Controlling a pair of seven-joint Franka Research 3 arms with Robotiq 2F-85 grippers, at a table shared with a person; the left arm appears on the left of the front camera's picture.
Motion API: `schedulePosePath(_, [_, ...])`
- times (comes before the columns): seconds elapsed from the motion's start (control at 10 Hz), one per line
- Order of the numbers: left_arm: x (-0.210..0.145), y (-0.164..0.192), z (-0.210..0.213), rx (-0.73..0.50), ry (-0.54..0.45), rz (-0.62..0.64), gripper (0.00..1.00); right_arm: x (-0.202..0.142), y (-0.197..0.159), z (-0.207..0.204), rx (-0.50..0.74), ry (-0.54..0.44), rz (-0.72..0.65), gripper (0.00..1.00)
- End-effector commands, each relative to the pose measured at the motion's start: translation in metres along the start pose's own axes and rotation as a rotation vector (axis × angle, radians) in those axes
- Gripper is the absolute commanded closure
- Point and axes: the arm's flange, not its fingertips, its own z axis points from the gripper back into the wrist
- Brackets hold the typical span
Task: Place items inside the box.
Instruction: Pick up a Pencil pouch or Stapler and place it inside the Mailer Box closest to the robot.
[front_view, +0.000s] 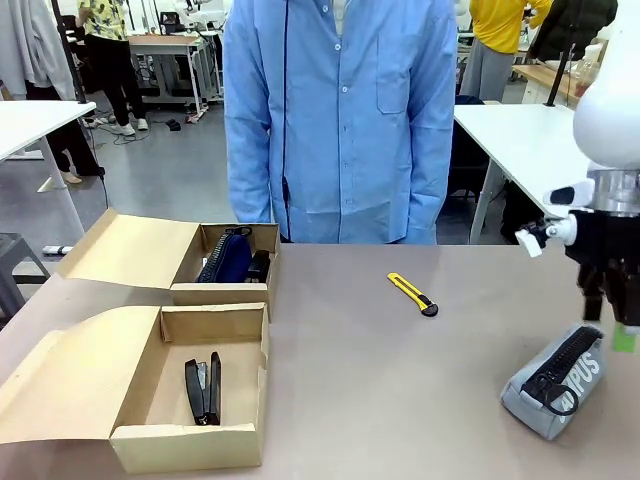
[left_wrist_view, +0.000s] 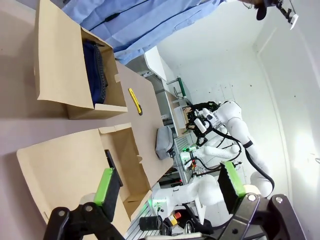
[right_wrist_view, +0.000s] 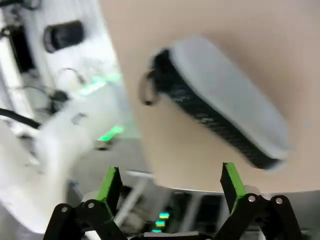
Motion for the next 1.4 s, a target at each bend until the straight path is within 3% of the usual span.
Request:
schedulePosePath(0.0, [0.000,-0.001,0.000,-0.015,-0.008,-0.019,0.00,-0.038,0.016,-0.014,-0.371,-0.429,0.675,0.00])
schedulePosePath(0.1, [0.000,-0.001,0.000,-0.015,-0.008,-0.019,0.00,0.000,0.000,0.000,0.000,0.000,0.000,0.00])
schedulePosePath(0.2, [0.000,-0.001,0.000,-0.015,-0.008,-0.019,0.00,0.000,0.000,0.000,0.000,0.000,0.000,0.00])
schedulePosePath(0.3, [0.000,-0.001,0.000,-0.015,-0.008,-0.019,0.00,-0.017,0.006,0.006,-0.128,-0.058,0.101,0.00])
schedulePosePath(0.4, [0.000,-0.001,0.000,-0.015,-0.008,-0.019,0.00,-0.014,-0.005,0.002,-0.199,-0.104,0.210,0.00])
schedulePosePath(0.5, [0.000,-0.001,0.000,-0.015,-0.008,-0.019,0.00,-0.011,-0.016,-0.005,-0.179,-0.137,0.290,0.00])
schedulePosePath(0.9, [0.000,-0.001,0.000,-0.015,-0.008,-0.019,0.00,-0.003,-0.054,-0.062,-0.038,-0.123,0.342,0.00])
schedulePosePath(1.3, [0.000,-0.001,0.000,-0.015,-0.008,-0.019,0.00,0.014,-0.064,-0.131,-0.052,-0.143,0.476,0.00])
